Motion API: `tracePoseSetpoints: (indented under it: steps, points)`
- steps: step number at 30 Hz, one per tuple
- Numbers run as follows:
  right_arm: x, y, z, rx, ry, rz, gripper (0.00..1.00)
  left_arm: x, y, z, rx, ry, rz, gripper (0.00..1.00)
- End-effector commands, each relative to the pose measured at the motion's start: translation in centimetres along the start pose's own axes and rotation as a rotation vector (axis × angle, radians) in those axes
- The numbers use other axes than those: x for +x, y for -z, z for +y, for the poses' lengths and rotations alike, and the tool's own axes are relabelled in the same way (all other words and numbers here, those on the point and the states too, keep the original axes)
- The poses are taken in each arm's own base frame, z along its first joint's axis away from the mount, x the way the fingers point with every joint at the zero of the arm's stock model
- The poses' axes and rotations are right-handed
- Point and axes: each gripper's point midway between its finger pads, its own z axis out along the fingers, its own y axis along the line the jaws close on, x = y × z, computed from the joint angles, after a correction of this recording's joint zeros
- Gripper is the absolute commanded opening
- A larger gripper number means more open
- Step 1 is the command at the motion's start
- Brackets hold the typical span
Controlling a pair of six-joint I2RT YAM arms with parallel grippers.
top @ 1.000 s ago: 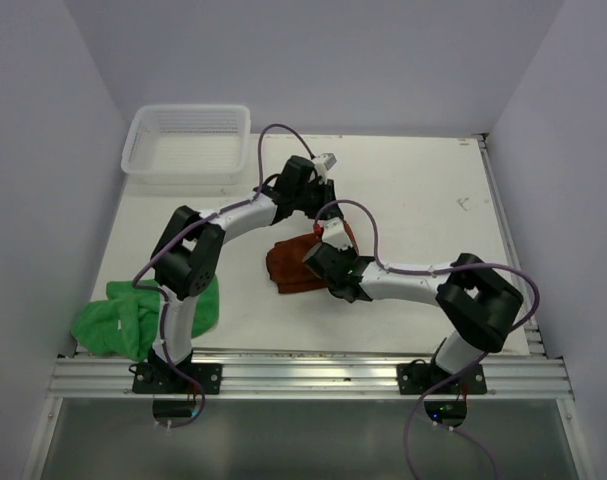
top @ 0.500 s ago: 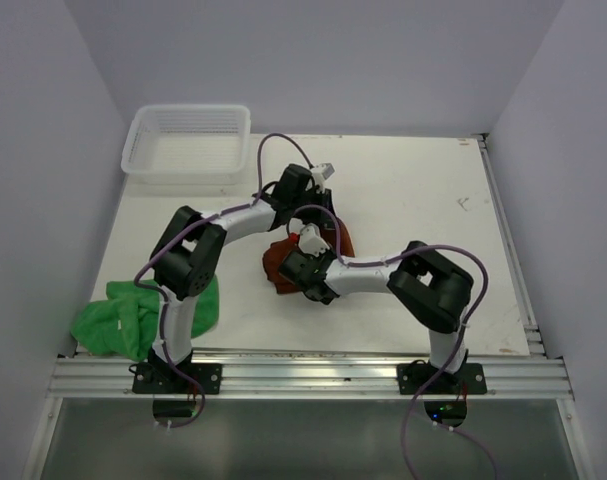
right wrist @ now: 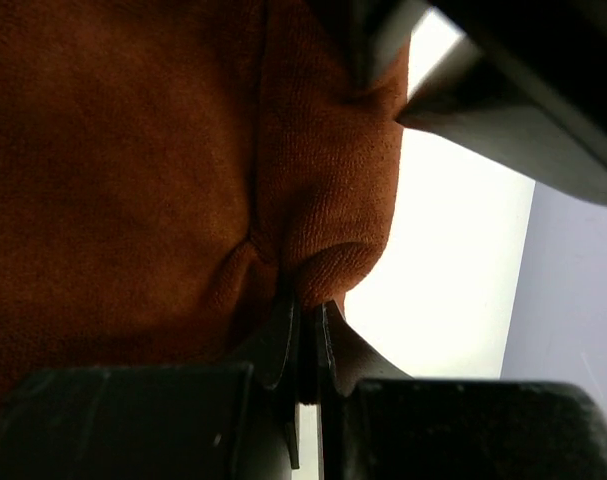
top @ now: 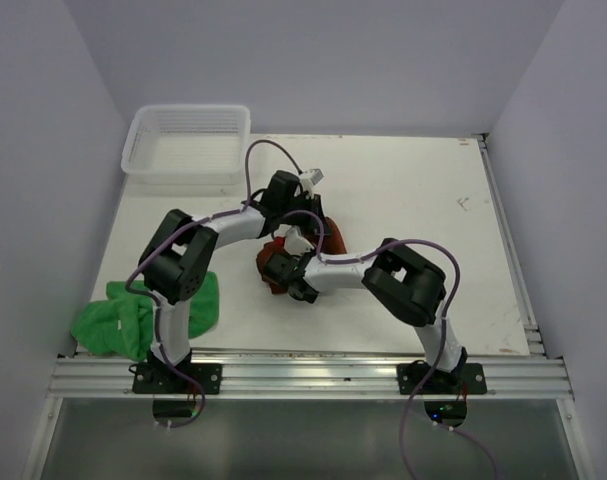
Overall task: Roll the towels
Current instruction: Roll the towel
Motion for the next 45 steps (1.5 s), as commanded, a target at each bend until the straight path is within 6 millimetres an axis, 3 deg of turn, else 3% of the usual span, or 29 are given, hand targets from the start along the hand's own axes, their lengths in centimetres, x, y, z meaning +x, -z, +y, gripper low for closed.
tracePoseSetpoints:
  steps: [1,9,15,23,28,39,45]
  points:
    - [0.0,-0.5,1.0,-0.014,0.026,0.035,0.0,-2.6,2.3,-4.6,0.101,-0.069,-0.081,0.2]
    - [0.2,-0.9,2.3,-0.03,0.065,0.063,0.0,-3.2,3.3,-4.0,0.029,-0.111,-0.095,0.2]
    - [0.1,-1.2,2.7,-0.032,0.086,0.068,0.0,-2.7,3.2,-5.7,0.133,-0.124,-0.092,0.2]
    - [1.2,-1.4,2.7,-0.026,0.121,0.078,0.0,-1.6,1.6,-5.7,0.187,-0.165,-0.011,0.2]
    - [1.2,-1.4,2.7,-0.028,0.125,0.065,0.0,0.0,0.2,-3.1,0.108,-0.134,0.07,0.19]
    - [0.2,-1.2,1.8,-0.024,0.036,-0.002,0.0,0.4,-1.5,2.5,-0.028,-0.08,0.089,0.17]
    - [-0.5,-0.6,1.1,-0.051,-0.083,-0.057,0.09,0.7,-1.7,4.4,-0.068,-0.055,0.095,0.15]
